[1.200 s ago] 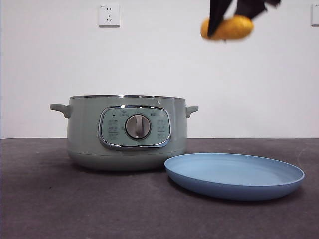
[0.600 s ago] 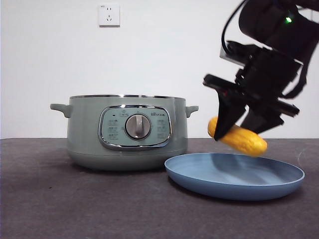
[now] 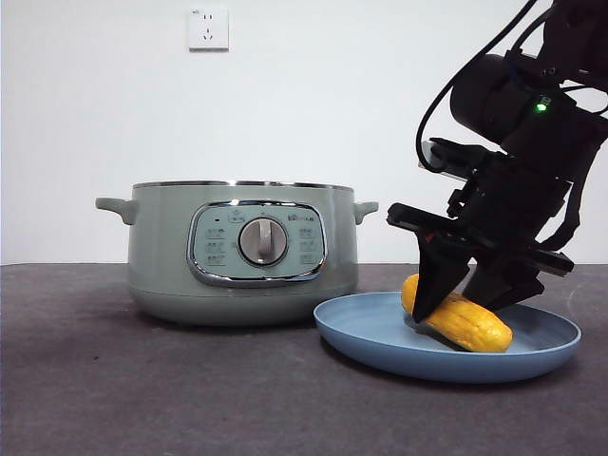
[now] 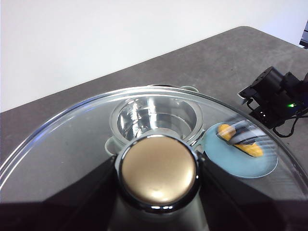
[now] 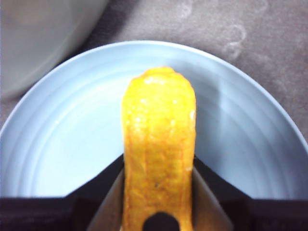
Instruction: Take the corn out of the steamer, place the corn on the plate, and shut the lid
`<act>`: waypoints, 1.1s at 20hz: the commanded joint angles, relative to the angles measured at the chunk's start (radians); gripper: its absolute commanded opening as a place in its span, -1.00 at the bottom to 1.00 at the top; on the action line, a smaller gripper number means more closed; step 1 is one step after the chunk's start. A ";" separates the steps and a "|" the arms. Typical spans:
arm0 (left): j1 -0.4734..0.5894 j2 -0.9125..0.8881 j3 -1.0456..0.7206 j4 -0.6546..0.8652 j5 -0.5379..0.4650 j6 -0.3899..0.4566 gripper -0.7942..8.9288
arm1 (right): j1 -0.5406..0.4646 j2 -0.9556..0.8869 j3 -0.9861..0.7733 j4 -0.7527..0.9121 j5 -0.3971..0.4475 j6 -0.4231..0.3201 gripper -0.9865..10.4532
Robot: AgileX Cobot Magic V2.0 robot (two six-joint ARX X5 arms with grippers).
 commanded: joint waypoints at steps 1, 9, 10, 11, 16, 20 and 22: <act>-0.001 -0.006 0.018 0.055 0.003 -0.007 -0.85 | 0.002 0.006 -0.008 -0.037 0.004 0.007 -0.82; -0.002 0.058 0.014 0.130 0.060 -0.011 -0.85 | 0.002 0.002 -0.008 -0.070 0.004 0.007 0.01; -0.002 0.074 0.014 0.138 0.059 -0.011 -0.85 | 0.001 -0.005 -0.008 -0.070 0.004 0.006 0.01; -0.002 0.092 0.014 0.150 0.061 -0.011 -0.85 | 0.001 -0.021 -0.007 -0.071 0.004 0.006 0.01; -0.002 0.195 -0.006 0.244 0.135 -0.006 -0.85 | 0.002 -0.240 -0.006 -0.138 0.004 0.006 0.01; -0.003 0.243 -0.185 0.491 0.164 -0.008 -0.85 | 0.002 -0.542 -0.005 -0.224 0.003 0.005 0.01; -0.003 0.255 -0.328 0.676 0.161 -0.016 -0.85 | 0.002 -0.695 -0.005 -0.254 0.003 0.006 0.01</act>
